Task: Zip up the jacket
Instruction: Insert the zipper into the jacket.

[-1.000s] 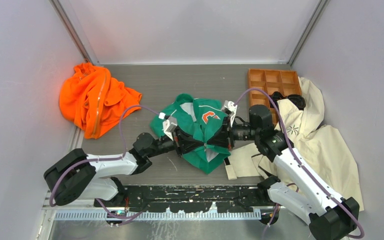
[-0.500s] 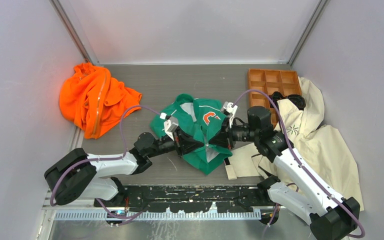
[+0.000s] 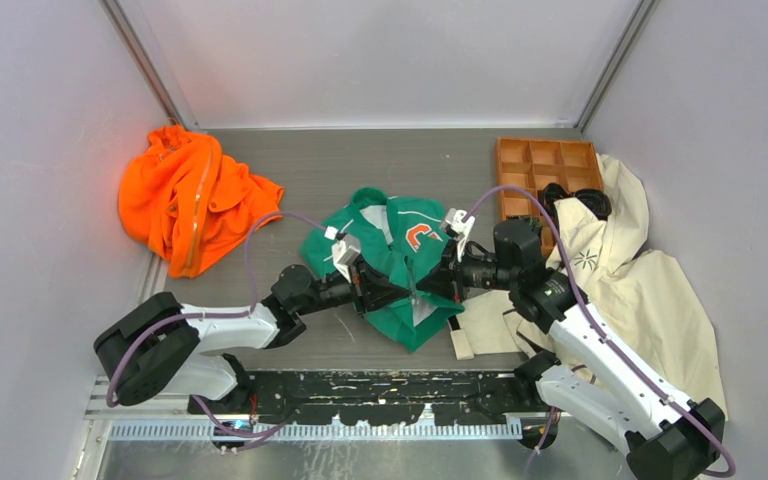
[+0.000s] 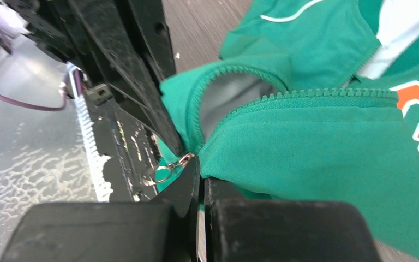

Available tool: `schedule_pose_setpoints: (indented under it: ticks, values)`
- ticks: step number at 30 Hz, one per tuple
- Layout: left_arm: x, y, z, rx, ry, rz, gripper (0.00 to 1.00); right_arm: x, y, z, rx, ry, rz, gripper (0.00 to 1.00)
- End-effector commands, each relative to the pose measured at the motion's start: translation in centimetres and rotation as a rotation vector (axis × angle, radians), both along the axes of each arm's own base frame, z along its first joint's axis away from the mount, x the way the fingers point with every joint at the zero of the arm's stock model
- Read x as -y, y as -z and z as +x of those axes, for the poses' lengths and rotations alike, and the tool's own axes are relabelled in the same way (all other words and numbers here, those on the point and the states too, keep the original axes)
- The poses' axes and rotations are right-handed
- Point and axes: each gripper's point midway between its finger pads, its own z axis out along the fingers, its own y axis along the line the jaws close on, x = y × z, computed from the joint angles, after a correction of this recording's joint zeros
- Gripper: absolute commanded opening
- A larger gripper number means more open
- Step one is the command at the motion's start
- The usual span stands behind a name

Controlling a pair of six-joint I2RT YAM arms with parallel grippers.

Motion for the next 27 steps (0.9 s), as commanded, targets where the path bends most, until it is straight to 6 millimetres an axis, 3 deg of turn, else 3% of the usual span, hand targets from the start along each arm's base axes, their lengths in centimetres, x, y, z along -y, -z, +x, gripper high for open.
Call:
schedule_pose_setpoints:
  ticks: [1,4,9,16,20,23,27]
  values:
    - [0.5,-3.4,-1.0,0.070,0.061,-0.090,0.00,1.1,-0.7,2.9,0.110,0.121,-0.064,0.01]
    - [0.7,-3.4,-1.1,0.062,0.074,-0.094,0.00,0.2,-0.9,0.9,0.079,0.012,-0.022,0.01]
    - [1.1,-3.3,-0.9,0.042,0.084,-0.114,0.00,-1.3,-2.9,-1.2,0.100,-0.102,0.103,0.01]
    - [1.0,-3.1,-0.9,0.033,0.076,-0.121,0.00,-0.6,-3.7,1.1,0.164,0.048,0.116,0.01]
    - [0.8,-3.9,-1.0,0.038,0.076,-0.148,0.00,0.9,-1.3,2.9,0.165,0.160,-0.001,0.01]
    - [0.8,-4.1,-1.0,0.030,0.077,-0.157,0.00,0.7,-1.2,1.9,0.148,0.119,0.011,0.01]
    - [1.1,-3.7,-0.9,0.006,0.087,-0.161,0.00,-0.8,-3.0,-0.3,0.195,0.041,0.128,0.01]
